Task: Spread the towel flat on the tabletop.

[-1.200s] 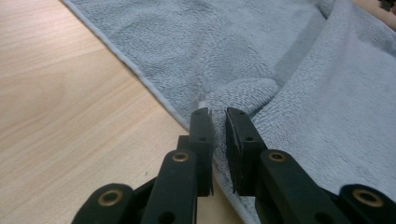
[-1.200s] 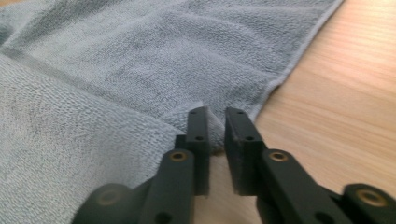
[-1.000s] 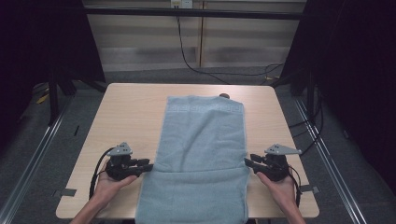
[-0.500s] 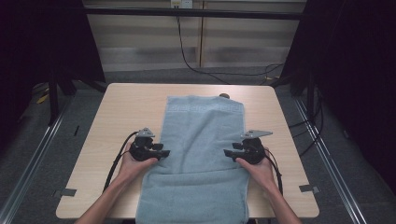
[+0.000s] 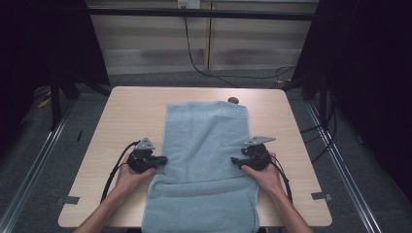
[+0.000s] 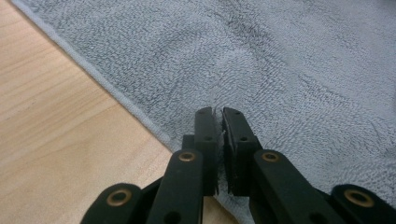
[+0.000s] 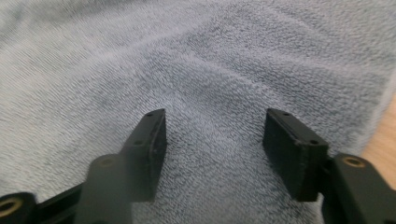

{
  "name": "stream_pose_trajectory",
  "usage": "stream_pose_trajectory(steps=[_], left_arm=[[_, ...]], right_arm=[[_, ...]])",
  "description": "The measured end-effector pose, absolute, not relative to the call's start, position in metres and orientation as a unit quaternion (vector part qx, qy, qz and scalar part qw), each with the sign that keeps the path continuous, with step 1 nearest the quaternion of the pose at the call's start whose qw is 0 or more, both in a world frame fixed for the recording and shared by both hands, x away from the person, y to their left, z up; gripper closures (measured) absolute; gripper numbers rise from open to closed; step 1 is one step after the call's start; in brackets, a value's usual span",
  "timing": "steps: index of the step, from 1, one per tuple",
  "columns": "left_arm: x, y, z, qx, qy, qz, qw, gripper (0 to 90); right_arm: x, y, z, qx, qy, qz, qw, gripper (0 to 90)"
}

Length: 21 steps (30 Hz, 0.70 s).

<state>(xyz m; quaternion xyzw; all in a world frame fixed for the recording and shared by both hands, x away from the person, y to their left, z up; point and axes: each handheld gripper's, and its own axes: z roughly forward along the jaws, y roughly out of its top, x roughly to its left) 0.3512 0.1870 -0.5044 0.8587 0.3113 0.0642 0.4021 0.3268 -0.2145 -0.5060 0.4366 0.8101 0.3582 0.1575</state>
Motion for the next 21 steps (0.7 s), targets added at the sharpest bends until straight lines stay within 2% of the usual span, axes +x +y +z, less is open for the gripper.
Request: stream_pose_trajectory(steps=[1, 2, 4, 7, 14, 21], left_arm=[[0.350, 0.188, -0.504, 0.861, 0.307, 0.061, 0.401, 85.3], [0.349, 0.189, -0.504, 0.861, 0.307, 0.058, 0.401, 85.2], [0.344, 0.191, -0.503, 0.862, 0.308, 0.054, 0.400, 85.2], [0.332, 0.197, -0.503, 0.862, 0.304, 0.047, 0.402, 85.6], [0.294, 0.212, -0.502, 0.865, 0.291, 0.020, 0.408, 85.9], [0.255, 0.218, -0.500, 0.873, 0.267, -0.011, 0.407, 85.7]], right_arm=[[0.325, -0.212, -0.506, 0.434, 0.813, 0.353, 0.166, 46.2], [0.323, -0.211, -0.506, 0.429, 0.814, 0.356, 0.166, 53.6], [0.318, -0.209, -0.505, 0.421, 0.817, 0.360, 0.161, 72.4], [0.313, -0.205, -0.504, 0.421, 0.820, 0.360, 0.147, 81.7], [0.286, -0.200, -0.502, 0.398, 0.833, 0.367, 0.118, 83.0], [0.233, -0.203, -0.498, 0.375, 0.846, 0.369, 0.084, 82.5]])
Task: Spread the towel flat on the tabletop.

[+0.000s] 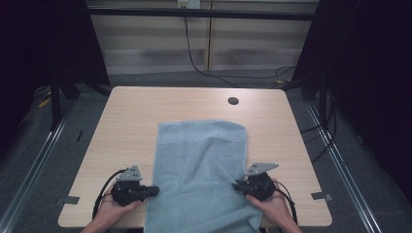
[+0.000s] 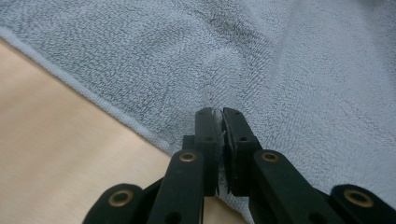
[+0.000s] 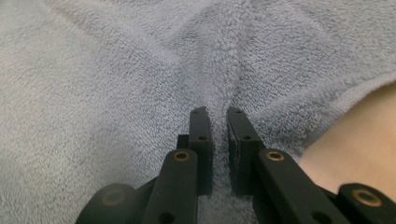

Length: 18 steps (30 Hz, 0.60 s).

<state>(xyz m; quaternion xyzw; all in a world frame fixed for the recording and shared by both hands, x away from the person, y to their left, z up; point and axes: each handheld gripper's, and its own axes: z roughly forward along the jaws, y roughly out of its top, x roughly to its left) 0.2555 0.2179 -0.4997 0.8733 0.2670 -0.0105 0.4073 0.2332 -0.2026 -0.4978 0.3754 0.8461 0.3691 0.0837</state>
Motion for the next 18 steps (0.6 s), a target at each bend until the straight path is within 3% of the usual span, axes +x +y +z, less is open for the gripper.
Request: stream_pose_trajectory(steps=[5, 9, 18], left_arm=[[0.237, 0.216, -0.496, 0.877, 0.247, -0.028, 0.412, 84.9], [0.243, 0.214, -0.490, 0.864, 0.256, -0.028, 0.433, 76.2], [0.310, 0.196, -0.488, 0.861, 0.290, 0.007, 0.417, 64.6]], right_arm=[[0.194, -0.206, -0.495, 0.368, 0.851, 0.369, 0.067, 80.8], [0.183, -0.212, -0.490, 0.377, 0.840, 0.385, 0.069, 66.0], [0.248, -0.222, -0.481, 0.402, 0.817, 0.396, 0.121, 60.5]])
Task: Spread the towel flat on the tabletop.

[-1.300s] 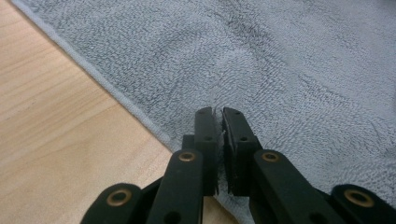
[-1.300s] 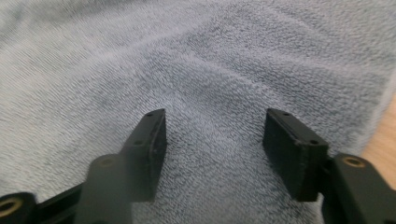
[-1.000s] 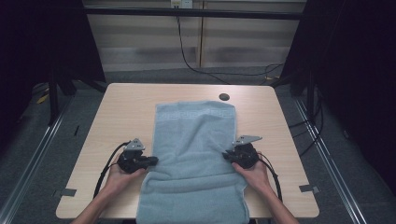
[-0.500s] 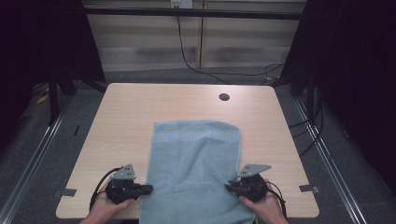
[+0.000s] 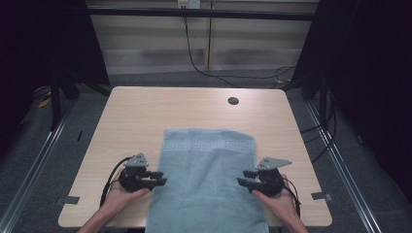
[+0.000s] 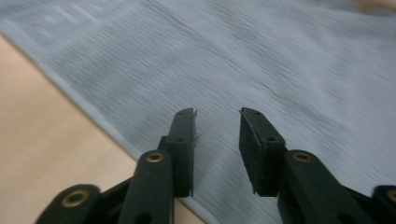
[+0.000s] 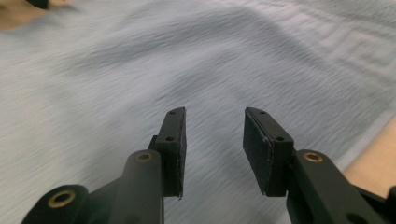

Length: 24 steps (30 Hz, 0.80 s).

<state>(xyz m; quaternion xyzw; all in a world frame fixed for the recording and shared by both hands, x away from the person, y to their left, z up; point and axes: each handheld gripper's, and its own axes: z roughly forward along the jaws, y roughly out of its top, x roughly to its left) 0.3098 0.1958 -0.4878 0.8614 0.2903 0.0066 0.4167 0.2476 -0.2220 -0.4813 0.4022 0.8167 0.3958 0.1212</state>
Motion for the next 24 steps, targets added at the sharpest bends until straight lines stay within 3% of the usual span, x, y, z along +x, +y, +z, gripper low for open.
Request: stream_pose_trajectory(steps=[6, 11, 13, 16, 18, 21, 23, 24], left_arm=[[0.341, 0.185, -0.488, 0.844, 0.315, 0.040, 0.432, 58.9], [0.353, 0.180, -0.499, 0.840, 0.333, 0.048, 0.427, 48.3], [0.349, 0.177, -0.501, 0.852, 0.316, 0.062, 0.413, 48.2], [0.338, 0.172, -0.503, 0.867, 0.289, 0.064, 0.401, 52.5], [0.332, 0.173, -0.502, 0.873, 0.277, 0.063, 0.397, 67.2], [0.318, 0.179, -0.501, 0.879, 0.261, 0.057, 0.395, 81.0], [0.309, 0.183, -0.500, 0.882, 0.255, 0.044, 0.394, 82.0], [0.305, 0.185, -0.500, 0.882, 0.255, 0.044, 0.394, 81.8]], right_arm=[[0.289, -0.210, -0.498, 0.408, 0.829, 0.360, 0.128, 57.2], [0.277, -0.203, -0.501, 0.386, 0.841, 0.353, 0.140, 82.2], [0.270, -0.202, -0.500, 0.380, 0.843, 0.354, 0.137, 83.9], [0.262, -0.203, -0.500, 0.377, 0.843, 0.361, 0.125, 84.3], [0.256, -0.204, -0.500, 0.374, 0.845, 0.362, 0.121, 84.1], [0.241, -0.205, -0.498, 0.372, 0.848, 0.364, 0.101, 81.3], [0.238, -0.206, -0.497, 0.369, 0.849, 0.366, 0.095, 78.9], [0.237, -0.209, -0.494, 0.366, 0.845, 0.378, 0.093, 72.6]])
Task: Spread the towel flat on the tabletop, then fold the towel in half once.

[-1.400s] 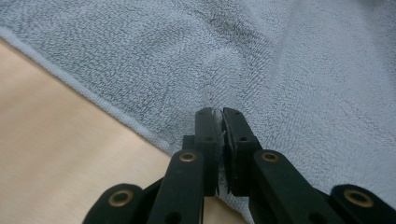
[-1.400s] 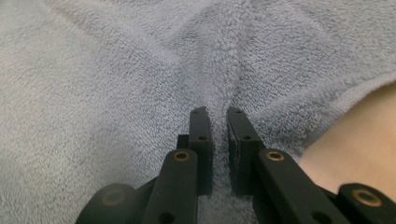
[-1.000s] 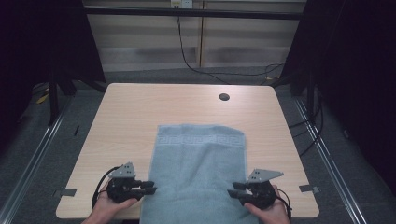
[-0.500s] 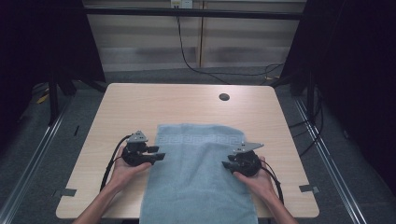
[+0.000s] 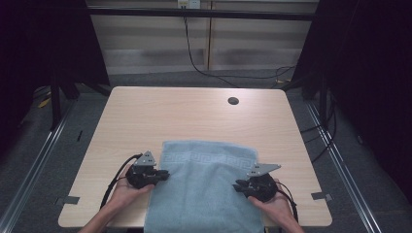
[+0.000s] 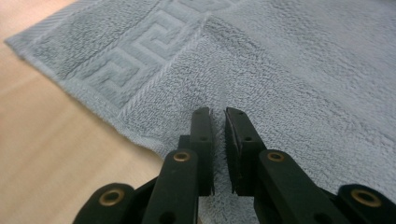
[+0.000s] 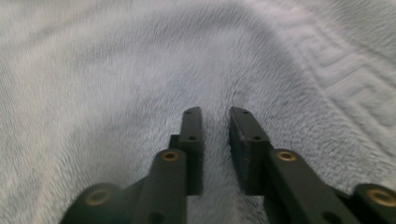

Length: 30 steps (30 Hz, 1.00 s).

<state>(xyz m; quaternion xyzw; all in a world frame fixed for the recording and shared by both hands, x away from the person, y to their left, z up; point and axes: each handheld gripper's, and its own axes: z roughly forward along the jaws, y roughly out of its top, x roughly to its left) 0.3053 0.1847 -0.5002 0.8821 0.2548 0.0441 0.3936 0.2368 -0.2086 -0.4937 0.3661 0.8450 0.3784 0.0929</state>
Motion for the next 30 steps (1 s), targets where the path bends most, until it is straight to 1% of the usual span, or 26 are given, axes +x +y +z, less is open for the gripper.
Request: stream_pose_trajectory(steps=[1, 2, 5, 7, 9, 12, 14, 16, 18, 19, 21, 22, 24, 25, 26, 27, 29, 30], left_arm=[[0.302, 0.186, -0.500, 0.882, 0.255, 0.045, 0.393, 81.8], [0.301, 0.187, -0.501, 0.881, 0.252, 0.040, 0.399, 81.0], [0.303, 0.190, -0.501, 0.877, 0.260, 0.025, 0.403, 79.6], [0.304, 0.189, -0.502, 0.875, 0.264, 0.024, 0.405, 78.9], [0.304, 0.189, -0.502, 0.874, 0.263, 0.022, 0.408, 76.4], [0.304, 0.189, -0.502, 0.873, 0.266, 0.015, 0.409, 73.3], [0.305, 0.190, -0.502, 0.871, 0.267, 0.013, 0.412, 69.7], [0.307, 0.191, -0.501, 0.869, 0.271, 0.012, 0.414, 66.4], [0.309, 0.193, -0.496, 0.856, 0.290, 0.015, 0.427, 64.9], [0.311, 0.194, -0.492, 0.854, 0.290, 0.025, 0.431, 64.1], [0.315, 0.195, -0.485, 0.843, 0.302, 0.034, 0.444, 61.4], [0.319, 0.196, -0.482, 0.838, 0.309, 0.035, 0.448, 60.2], [0.328, 0.197, -0.479, 0.833, 0.321, 0.055, 0.448, 56.2], [0.335, 0.197, -0.479, 0.828, 0.330, 0.058, 0.450, 54.7], [0.341, 0.195, -0.479, 0.826, 0.346, 0.080, 0.438, 49.8], [0.345, 0.193, -0.480, 0.824, 0.351, 0.089, 0.436, 49.8], [0.358, 0.190, -0.486, 0.824, 0.357, 0.074, 0.433, 49.0], [0.364, 0.188, -0.489, 0.828, 0.361, 0.084, 0.421, 47.3]], right_arm=[[0.237, -0.209, -0.494, 0.366, 0.845, 0.378, 0.093, 72.6], [0.239, -0.212, -0.490, 0.374, 0.837, 0.389, 0.093, 70.0], [0.258, -0.224, -0.479, 0.394, 0.816, 0.406, 0.124, 66.5], [0.276, -0.232, -0.476, 0.408, 0.807, 0.404, 0.140, 62.8], [0.295, -0.238, -0.477, 0.423, 0.800, 0.398, 0.149, 61.0], [0.318, -0.244, -0.483, 0.442, 0.793, 0.390, 0.155, 55.2], [0.330, -0.245, -0.487, 0.445, 0.796, 0.374, 0.167, 52.6], [0.338, -0.248, -0.489, 0.456, 0.791, 0.377, 0.157, 50.5], [0.342, -0.248, -0.493, 0.463, 0.792, 0.362, 0.164, 49.5], [0.344, -0.249, -0.496, 0.466, 0.793, 0.357, 0.162, 49.5], [0.345, -0.250, -0.502, 0.469, 0.795, 0.343, 0.176, 49.5], [0.345, -0.250, -0.503, 0.470, 0.797, 0.340, 0.169, 49.4], [0.344, -0.249, -0.504, 0.464, 0.799, 0.341, 0.175, 50.9], [0.344, -0.247, -0.504, 0.464, 0.799, 0.339, 0.175, 52.8], [0.344, -0.247, -0.504, 0.461, 0.800, 0.343, 0.173, 60.0], [0.344, -0.247, -0.504, 0.461, 0.800, 0.343, 0.173, 60.0], [0.344, -0.245, -0.504, 0.460, 0.801, 0.344, 0.168, 65.9], [0.343, -0.245, -0.504, 0.460, 0.801, 0.345, 0.167, 67.8]])
